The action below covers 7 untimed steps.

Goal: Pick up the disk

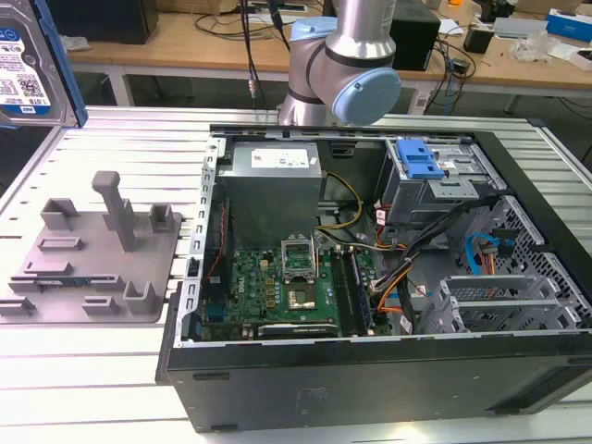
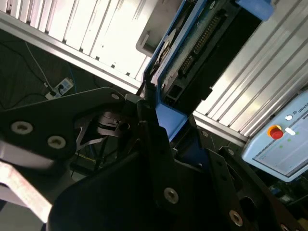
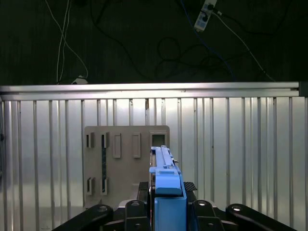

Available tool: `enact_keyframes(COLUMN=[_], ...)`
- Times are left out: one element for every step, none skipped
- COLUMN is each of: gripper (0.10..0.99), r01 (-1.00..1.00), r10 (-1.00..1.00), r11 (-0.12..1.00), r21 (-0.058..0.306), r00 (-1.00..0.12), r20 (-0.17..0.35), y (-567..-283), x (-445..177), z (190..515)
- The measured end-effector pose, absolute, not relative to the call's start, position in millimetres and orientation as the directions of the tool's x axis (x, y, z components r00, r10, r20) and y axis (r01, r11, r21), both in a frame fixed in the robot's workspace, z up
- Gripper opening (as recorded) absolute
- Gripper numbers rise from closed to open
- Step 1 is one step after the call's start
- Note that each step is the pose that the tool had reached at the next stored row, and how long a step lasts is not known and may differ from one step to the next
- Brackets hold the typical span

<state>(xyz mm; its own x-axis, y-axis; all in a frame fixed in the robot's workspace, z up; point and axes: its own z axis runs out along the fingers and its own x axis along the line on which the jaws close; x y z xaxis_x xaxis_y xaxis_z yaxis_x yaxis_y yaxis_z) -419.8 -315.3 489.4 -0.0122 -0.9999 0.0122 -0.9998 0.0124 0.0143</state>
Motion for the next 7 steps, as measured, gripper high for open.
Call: enact_keyframes(gripper=[0.365,0.365,0.365,0.365,0.365,0.365,0.365], r01=[-1.0,-1.0,-1.0,-1.0,-1.0,-1.0,-1.0], r10=[-1.0,-1.0,-1.0,-1.0,-1.0,-1.0,-1.0], r11=[0.012,0.012,0.012,0.012,0.012,0.012,0.012], r21=[0.014,0.014,0.014,0.014,0.014,0.014,0.014], r00=[-0.012,-0.012,-0.012,-0.012,-0.012,-0.012,-0.012], r20=[0.012,0.012,0.012,0.012,0.012,0.012,0.012], y=[-315.3,-315.3,-315.3,-315.3,-315.3,-315.3,-315.3], x=[-419.8,-419.8,-419.8,-419.8,-419.8,-419.8,-419.8], z=[489.4,489.4,489.4,489.4,489.4,489.4,489.4])
